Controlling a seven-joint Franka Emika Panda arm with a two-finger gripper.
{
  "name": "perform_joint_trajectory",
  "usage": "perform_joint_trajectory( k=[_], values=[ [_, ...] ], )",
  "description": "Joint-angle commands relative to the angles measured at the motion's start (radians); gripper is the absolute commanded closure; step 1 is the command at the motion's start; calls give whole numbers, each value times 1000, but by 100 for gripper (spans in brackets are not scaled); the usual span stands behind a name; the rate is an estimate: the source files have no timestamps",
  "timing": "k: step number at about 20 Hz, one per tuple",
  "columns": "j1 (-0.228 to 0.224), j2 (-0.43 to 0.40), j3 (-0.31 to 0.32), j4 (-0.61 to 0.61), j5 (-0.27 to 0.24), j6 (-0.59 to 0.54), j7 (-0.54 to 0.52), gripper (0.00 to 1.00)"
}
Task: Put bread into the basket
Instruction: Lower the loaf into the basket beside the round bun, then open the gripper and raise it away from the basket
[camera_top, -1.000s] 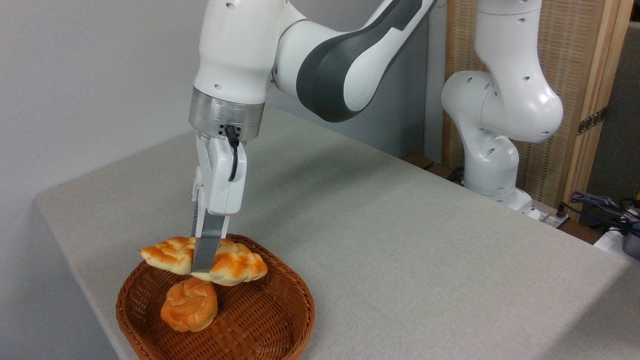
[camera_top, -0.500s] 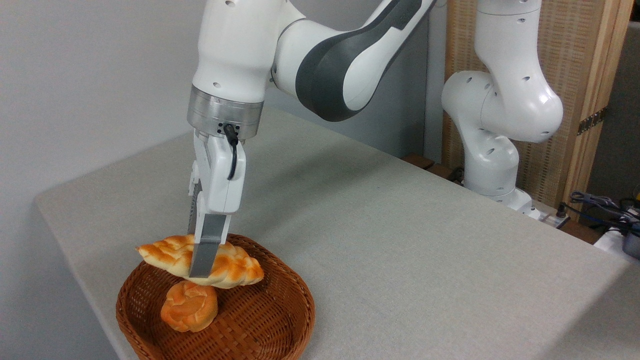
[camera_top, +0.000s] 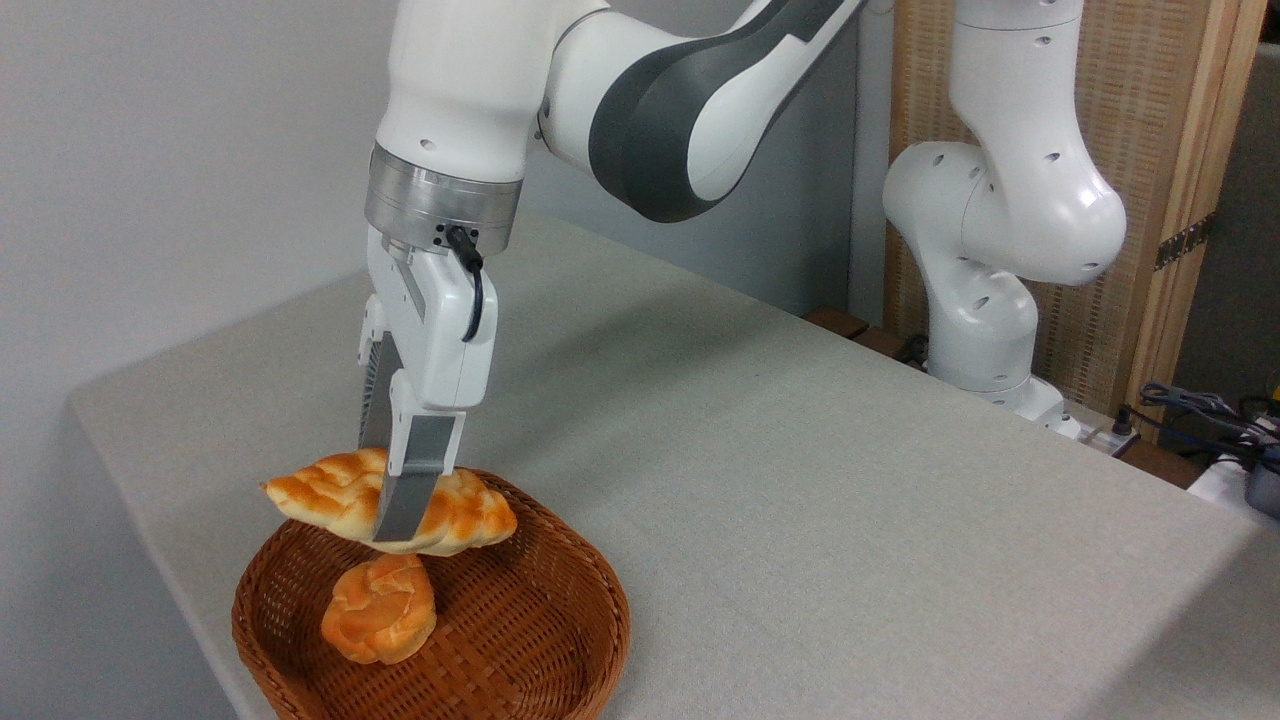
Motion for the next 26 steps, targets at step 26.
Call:
perform_joint_trajectory(
  k=[26],
  values=[
    [9, 2, -44, 366, 129, -759, -483, 0]
  ],
)
